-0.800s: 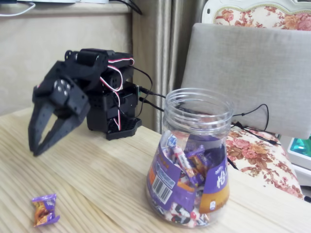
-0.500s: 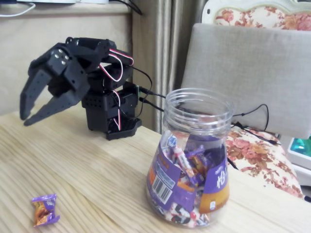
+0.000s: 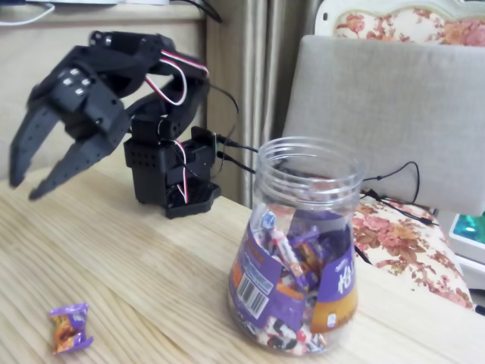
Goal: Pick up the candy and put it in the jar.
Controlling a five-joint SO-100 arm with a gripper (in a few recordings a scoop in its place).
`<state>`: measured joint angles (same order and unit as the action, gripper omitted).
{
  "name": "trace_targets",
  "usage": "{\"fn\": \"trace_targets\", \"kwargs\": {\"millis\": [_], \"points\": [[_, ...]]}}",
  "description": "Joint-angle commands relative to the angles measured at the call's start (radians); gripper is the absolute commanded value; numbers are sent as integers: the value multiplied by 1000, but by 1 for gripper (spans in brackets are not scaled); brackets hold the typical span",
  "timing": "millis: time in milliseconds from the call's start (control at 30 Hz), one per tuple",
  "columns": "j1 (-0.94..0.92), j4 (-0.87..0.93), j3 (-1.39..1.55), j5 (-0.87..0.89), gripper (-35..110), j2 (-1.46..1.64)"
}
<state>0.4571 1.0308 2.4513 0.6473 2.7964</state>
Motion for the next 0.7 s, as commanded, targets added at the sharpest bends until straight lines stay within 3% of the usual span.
{"fn": "trace_targets", "kwargs": {"millis": [0, 33, 67, 100, 167, 367, 433, 667], "points": [[37, -11, -78, -8, 0, 5], [18, -5, -71, 6, 0, 11], [0, 44, -91, 34, 11, -12], [-12, 91, -109, 60, 31, -58], [2, 129, -141, 97, 42, -176], [35, 179, -295, 187, 50, -535], [26, 190, -316, 219, 56, -584], [40, 230, -334, 365, 53, -658]]}}
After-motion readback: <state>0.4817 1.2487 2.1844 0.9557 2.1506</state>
